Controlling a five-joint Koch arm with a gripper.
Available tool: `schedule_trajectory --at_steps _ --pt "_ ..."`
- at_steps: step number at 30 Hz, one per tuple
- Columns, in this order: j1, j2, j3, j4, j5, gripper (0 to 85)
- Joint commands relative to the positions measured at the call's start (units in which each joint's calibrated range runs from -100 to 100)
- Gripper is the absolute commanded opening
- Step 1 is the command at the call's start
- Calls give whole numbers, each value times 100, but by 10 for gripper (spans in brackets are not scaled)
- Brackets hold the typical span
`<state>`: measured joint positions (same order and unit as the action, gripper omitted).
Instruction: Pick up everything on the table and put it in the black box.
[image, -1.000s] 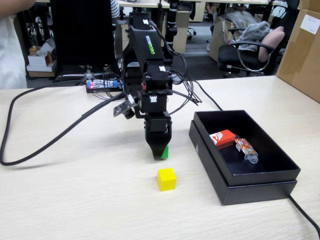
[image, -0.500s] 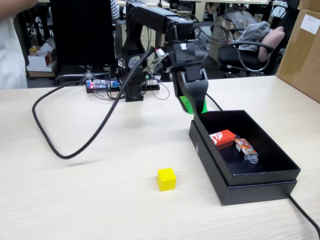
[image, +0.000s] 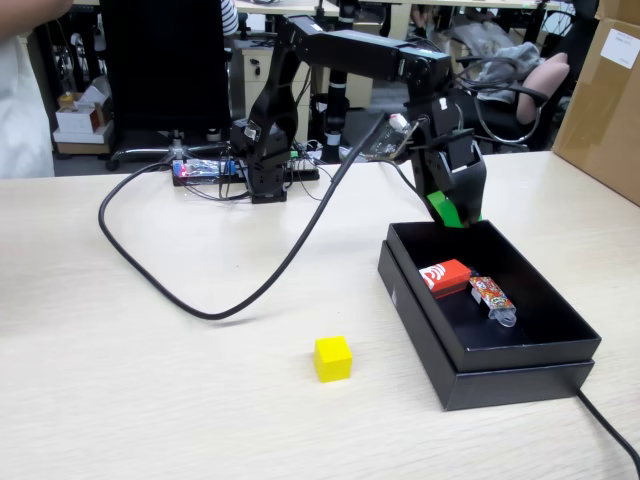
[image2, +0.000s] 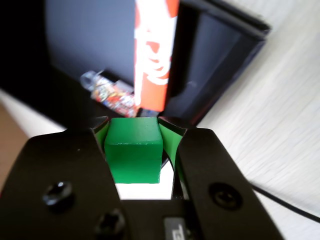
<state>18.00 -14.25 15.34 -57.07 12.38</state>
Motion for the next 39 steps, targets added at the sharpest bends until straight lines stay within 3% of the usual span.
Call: schedule_trajectory --at_steps 1,11,23,37,39 --pt "24 -4 388 10 20 36" --pt "20 398 216 44 29 43" --pt "0 421 61 44 0 281" --pt "-317 -772 342 1 15 282" --pt "-488 -1151 216 1 15 326"
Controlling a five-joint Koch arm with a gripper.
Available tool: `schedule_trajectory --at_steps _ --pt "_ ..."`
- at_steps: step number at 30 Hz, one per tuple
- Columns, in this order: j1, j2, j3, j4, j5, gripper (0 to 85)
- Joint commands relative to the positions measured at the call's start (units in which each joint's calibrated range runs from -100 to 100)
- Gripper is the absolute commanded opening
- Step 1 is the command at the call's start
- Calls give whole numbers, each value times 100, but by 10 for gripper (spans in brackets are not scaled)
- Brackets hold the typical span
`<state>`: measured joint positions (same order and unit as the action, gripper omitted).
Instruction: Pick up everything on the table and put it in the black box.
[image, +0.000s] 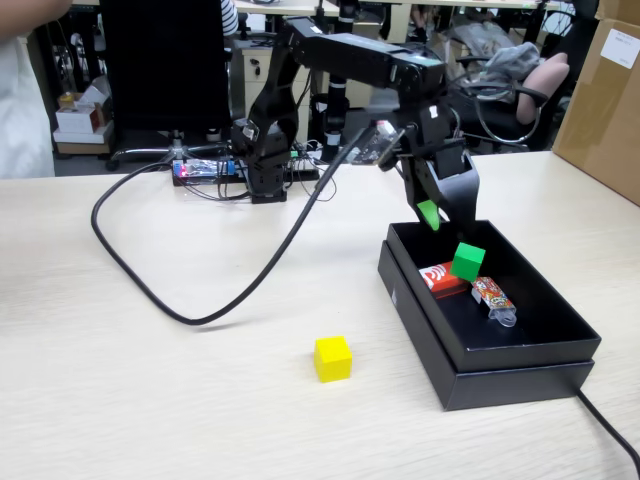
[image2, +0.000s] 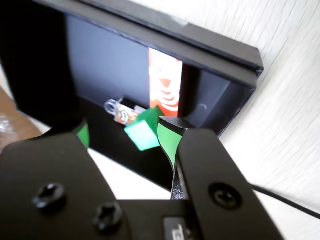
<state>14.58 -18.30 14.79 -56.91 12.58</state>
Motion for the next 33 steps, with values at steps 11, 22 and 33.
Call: schedule_trajectory --at_steps 11,22,33 --pt "-967 -826 -618 10 -225 406" --pt "-1446 1389 424 62 -435 418" --pt "-1558 3018 2020 36 -581 416"
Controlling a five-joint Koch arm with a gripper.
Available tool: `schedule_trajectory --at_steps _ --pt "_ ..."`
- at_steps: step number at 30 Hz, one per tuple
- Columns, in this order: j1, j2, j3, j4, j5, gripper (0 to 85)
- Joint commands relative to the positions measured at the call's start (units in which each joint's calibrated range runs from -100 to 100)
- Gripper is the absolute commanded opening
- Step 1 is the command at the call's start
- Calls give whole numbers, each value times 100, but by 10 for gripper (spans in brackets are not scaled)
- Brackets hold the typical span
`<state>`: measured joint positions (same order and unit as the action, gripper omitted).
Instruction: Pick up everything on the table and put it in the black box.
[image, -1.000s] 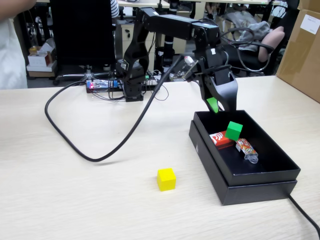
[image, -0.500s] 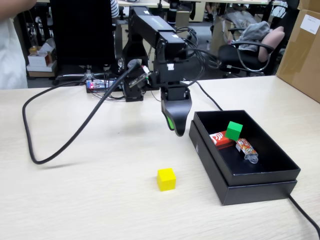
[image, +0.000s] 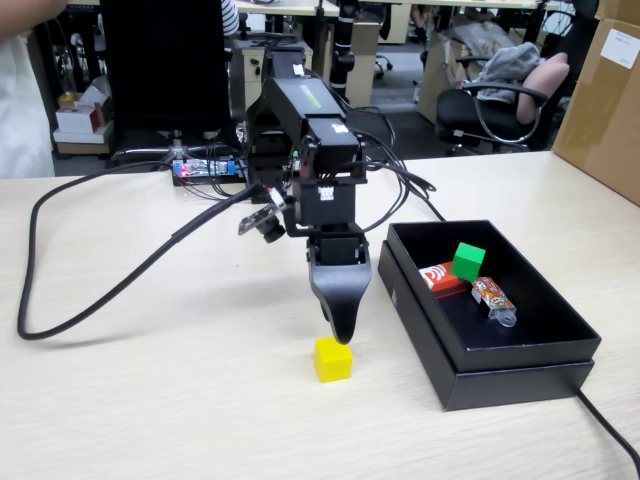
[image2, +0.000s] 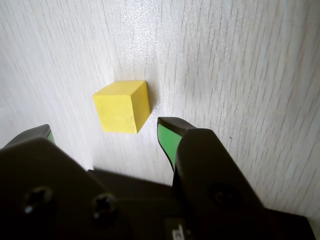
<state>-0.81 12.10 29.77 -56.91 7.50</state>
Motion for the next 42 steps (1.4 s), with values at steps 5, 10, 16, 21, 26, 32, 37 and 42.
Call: schedule_trajectory --at_steps 5,10,16,21,26,32,37,42 --pt "-49 448 794 36 -107 416" --pt "-78 839 976 36 -137 416" --pt "-83 1148 1039 28 -176 410" --pt "-88 1263 1003 28 -186 278" --pt "-93 1298 939 28 -215 145" --pt "-122 1217 776 28 -210 33" --pt "-44 -206 69 -24 -190 35" --pt "190 -1950 -738 -24 -142 35"
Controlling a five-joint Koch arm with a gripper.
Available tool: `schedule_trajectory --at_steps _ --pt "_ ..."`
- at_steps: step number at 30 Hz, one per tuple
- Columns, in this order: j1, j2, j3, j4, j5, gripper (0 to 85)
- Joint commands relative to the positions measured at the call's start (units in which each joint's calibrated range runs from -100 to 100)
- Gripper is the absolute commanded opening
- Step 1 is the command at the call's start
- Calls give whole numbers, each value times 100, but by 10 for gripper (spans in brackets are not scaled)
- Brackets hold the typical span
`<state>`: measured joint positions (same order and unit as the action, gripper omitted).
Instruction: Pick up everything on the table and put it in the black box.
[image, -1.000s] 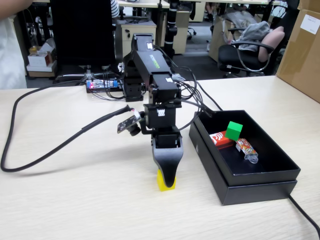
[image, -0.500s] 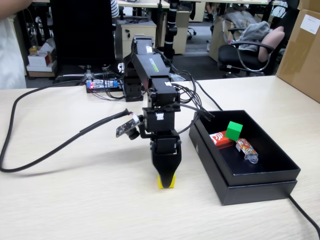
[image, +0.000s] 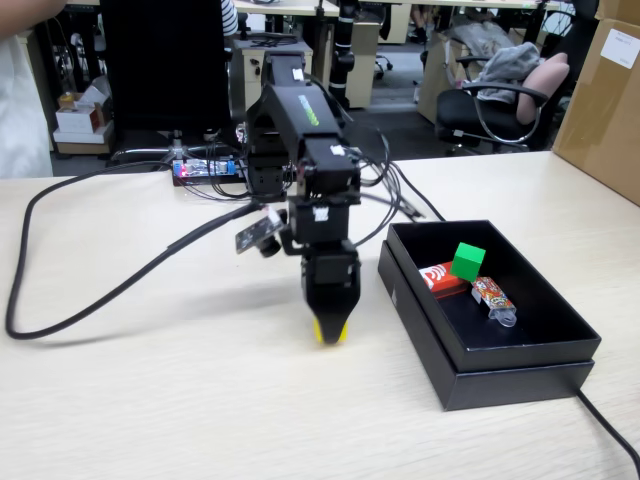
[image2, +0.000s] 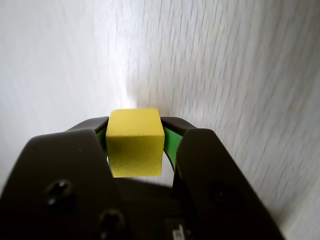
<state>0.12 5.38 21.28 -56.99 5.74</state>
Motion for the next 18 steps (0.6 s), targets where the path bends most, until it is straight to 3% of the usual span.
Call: schedule_trajectory --at_steps 1,8,18 --pt "161 -1657 -88 -16 44 35" --pt "557 -3550 -986 -16 151 35" --pt "1299 -3975 -1557 19 420 36"
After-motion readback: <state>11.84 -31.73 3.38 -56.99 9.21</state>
